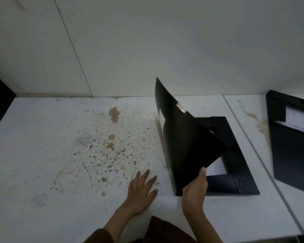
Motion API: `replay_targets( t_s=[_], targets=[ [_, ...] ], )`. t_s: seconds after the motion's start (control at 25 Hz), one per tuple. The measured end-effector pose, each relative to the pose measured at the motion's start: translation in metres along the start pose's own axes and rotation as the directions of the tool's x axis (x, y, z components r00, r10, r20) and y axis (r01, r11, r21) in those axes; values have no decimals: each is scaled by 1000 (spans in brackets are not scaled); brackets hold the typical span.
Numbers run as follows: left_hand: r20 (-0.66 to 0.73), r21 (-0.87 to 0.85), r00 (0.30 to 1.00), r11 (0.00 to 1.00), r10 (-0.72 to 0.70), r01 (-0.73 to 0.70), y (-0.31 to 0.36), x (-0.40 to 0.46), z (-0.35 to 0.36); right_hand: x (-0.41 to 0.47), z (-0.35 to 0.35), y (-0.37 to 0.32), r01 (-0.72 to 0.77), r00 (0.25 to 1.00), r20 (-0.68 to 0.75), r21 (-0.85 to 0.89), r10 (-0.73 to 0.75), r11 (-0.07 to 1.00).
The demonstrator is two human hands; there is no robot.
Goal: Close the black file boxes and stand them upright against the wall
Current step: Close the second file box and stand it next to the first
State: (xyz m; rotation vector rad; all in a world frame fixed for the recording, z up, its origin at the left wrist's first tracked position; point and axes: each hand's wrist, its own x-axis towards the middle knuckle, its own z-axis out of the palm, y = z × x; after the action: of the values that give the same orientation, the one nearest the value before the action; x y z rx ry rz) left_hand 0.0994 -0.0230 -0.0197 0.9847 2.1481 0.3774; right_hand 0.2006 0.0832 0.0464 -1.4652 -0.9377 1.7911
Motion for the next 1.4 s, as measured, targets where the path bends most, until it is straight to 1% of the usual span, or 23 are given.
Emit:
replay_targets(
  t_s=[0.08,0.12,0.24,0.32,0.4,0.44,0.48,0.52,0.6,0.68,0.72,0.8,0.84,0.88,0.96,1.0,1.04,1.08,1.16,1.2,1.24,1.32,1.4],
  targets=[
    [-13,34,1000,999,7,-7,-4,-3,2,5,-4,-7,-32,999,-9,108,33,994],
    [-32,-5,999,1000,8,-8,-5,-3,1,8,-7,-9,-57,998,-8,189,60,980],
    [-94,-259,996,966,1,-25,-7,2,-12,11,-5,-13,-189,981,126,435,148,880],
    [-167,-471,986,877,19,-97,-4,8,-27,9,5,-4,-323,944,238,509,230,798],
    [-272,-669,962,720,-5,-185,2,11,-42,-2,19,8,-430,891,370,494,265,756],
    [-304,-734,952,648,-46,-203,3,11,-48,-9,24,11,-466,869,400,464,291,753],
    [-326,-767,941,607,-93,-206,4,10,-52,-15,28,13,-486,859,393,431,327,760],
    [-347,-768,928,608,-134,-199,4,10,-54,-16,29,14,-475,871,351,424,344,771],
    [-375,-685,914,711,-157,-159,1,9,-52,-11,23,13,-340,939,201,440,277,831],
    [-348,-595,928,797,-135,-107,-2,13,-50,-5,15,9,-86,996,26,341,82,936],
    [-340,-561,931,823,-130,-91,-2,15,-49,-1,10,9,26,998,-56,242,-12,970],
    [-357,-499,924,864,-136,-65,-2,20,-49,9,-2,9,165,973,-164,6,-162,986],
    [-367,-474,919,879,-146,-50,-2,22,-48,15,-8,9,208,958,-179,-110,-225,972],
    [-367,-476,916,879,-161,-36,-1,24,-49,23,-12,8,243,947,-153,-231,-282,942],
    [-355,-554,912,832,-207,-26,1,28,-52,46,-17,8,293,940,-12,-487,-341,823],
    [-348,-605,905,796,-244,-18,2,31,-55,58,-16,7,306,940,56,-579,-338,755],
    [-335,-668,897,744,-289,-10,2,34,-58,68,-13,5,302,945,95,-625,-314,720],
    [-317,-751,889,660,-330,-22,4,35,-63,76,-10,3,283,952,103,-645,-287,709],
    [-268,-900,879,429,-394,-82,5,32,-74,88,-10,-5,216,969,66,-691,-238,690],
    [-238,-937,875,337,-422,-92,3,30,-80,94,-14,-8,185,978,60,-706,-202,684],
    [-205,-956,871,281,-447,-80,-2,26,-86,95,-17,-10,166,985,83,-709,-153,685],
    [-143,-972,872,230,-468,-36,-18,20,-96,84,-19,-7,166,982,186,-728,-42,665],
    [-126,-973,899,228,-419,-30,-39,12,-106,64,-14,4,180,963,265,-775,53,606]
  ],
)
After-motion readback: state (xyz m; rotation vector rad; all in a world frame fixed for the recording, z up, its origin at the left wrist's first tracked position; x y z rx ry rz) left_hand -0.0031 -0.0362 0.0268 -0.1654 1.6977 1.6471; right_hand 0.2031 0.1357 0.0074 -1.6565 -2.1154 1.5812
